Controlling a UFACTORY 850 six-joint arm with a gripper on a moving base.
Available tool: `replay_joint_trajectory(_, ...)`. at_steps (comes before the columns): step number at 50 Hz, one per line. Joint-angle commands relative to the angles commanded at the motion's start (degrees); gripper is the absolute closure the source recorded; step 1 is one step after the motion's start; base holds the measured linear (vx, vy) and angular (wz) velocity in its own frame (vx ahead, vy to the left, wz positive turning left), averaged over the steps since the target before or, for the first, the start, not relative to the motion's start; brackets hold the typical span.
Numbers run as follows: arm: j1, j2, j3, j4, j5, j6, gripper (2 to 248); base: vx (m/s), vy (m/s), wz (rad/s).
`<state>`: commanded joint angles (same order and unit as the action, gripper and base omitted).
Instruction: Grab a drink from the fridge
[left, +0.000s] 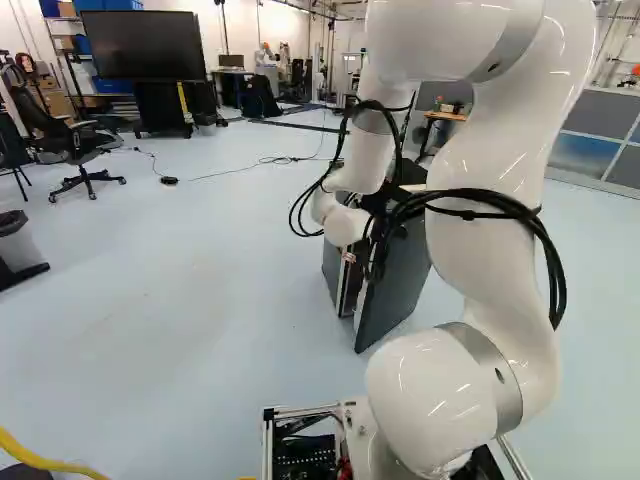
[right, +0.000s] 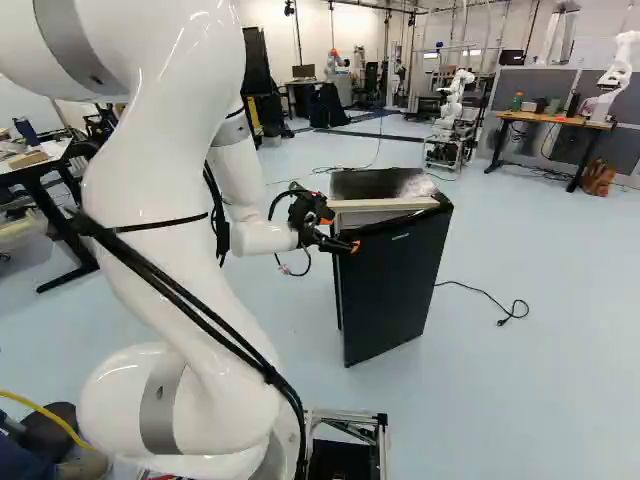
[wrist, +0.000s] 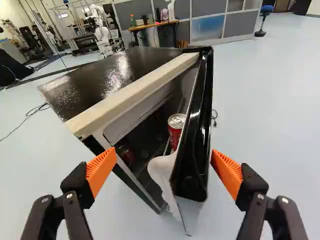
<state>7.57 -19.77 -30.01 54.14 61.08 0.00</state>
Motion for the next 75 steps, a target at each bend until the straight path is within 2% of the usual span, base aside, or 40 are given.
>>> replay_joint_trajectory(32, -1.44, 6.78, 8.86, 0.0, 0.0, 0.0, 3, 0.0, 0.0, 0.0)
replay_joint_trajectory(55, -5.63, 9.48, 12.22, 1.97, 0.0, 0.0, 3, 0.0, 0.0, 0.0)
replay_joint_trajectory(75, -10.05, 11.23, 14.34, 5.51, 0.0, 0.0, 3, 0.0, 0.0, 0.0)
